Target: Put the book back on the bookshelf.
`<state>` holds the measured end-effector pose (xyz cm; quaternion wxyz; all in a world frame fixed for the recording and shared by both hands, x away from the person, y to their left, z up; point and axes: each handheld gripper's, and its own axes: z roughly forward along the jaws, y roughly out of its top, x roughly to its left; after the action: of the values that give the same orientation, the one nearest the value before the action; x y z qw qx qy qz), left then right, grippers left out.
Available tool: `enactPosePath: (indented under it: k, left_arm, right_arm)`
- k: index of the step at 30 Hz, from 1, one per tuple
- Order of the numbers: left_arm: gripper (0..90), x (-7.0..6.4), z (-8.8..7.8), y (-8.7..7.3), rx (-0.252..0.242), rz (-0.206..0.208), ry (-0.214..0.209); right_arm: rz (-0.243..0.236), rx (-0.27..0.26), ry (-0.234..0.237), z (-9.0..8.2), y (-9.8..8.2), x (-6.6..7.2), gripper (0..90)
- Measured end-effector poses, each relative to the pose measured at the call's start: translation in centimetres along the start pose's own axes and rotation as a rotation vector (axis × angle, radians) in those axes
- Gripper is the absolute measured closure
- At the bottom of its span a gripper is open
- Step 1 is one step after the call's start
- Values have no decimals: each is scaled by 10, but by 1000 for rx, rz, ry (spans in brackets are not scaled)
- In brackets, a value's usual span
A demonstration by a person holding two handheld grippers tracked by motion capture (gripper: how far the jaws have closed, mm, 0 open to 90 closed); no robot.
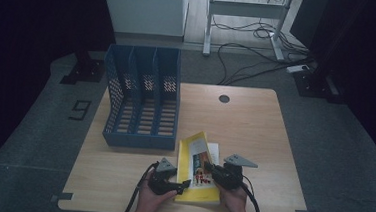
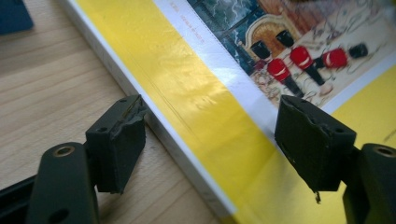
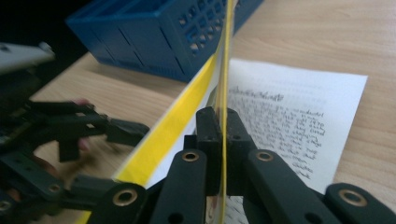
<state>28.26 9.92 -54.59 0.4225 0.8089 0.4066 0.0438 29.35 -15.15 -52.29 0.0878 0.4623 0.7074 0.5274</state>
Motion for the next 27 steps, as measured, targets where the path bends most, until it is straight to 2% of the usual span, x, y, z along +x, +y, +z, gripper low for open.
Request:
enactPosePath:
  k: [8, 12, 27]
  left_arm:
    - [251, 0, 0, 0, -3, -8, -20]
    - [250, 2, 1, 0, -11, -36, -40]
    - [228, 7, 1, 1, -23, -78, -99]
  right_arm:
    - [-43, -26, 1, -6, 5, 9, 879]
    - [-53, -30, 7, -9, 7, 13, 879]
    - [-110, -41, 1, -18, 14, 29, 878]
